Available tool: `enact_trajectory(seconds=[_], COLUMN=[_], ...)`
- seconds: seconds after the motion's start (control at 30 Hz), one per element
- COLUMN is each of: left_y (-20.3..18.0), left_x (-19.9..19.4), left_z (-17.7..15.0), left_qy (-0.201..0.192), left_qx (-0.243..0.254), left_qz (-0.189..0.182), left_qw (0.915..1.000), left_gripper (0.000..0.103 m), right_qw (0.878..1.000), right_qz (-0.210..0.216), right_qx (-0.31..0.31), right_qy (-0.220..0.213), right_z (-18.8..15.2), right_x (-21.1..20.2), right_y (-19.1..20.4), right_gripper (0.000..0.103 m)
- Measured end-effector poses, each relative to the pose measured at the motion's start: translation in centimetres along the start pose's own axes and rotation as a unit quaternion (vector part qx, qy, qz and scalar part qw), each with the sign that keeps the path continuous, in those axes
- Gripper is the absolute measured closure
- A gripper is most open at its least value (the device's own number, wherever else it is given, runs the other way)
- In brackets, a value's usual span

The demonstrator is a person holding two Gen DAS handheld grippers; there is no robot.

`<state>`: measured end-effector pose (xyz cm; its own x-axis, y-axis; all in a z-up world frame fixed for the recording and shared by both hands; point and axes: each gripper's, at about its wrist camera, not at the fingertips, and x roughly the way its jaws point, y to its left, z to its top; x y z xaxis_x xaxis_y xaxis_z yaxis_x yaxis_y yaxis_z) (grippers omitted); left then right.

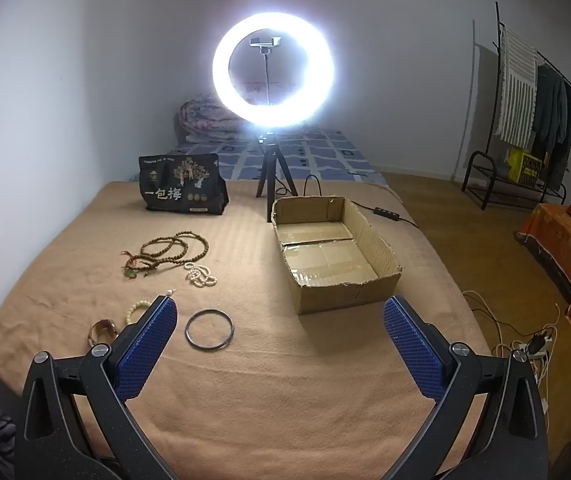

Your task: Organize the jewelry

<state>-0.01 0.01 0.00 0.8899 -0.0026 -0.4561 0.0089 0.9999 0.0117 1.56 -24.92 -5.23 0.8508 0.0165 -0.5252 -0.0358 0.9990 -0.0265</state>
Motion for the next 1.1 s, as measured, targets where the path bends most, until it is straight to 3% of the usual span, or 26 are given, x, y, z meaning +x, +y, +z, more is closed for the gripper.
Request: enact_trajectory(seconds=[1.1], left_y=[0.03], left_x=[-0.10], left_z=[-0.02], left_qy=[0.001], left_qx=[0.001], left_qz=[0.000], left_qw=[1.0000], left_gripper=[0.000], right_qw=[1.000], right_qz=[0.004], right_qx=[-0.001], right_qy=[0.007], right_z=[-0.27], right_x=[0.18], right_y=[0.19], right_gripper=[0.001])
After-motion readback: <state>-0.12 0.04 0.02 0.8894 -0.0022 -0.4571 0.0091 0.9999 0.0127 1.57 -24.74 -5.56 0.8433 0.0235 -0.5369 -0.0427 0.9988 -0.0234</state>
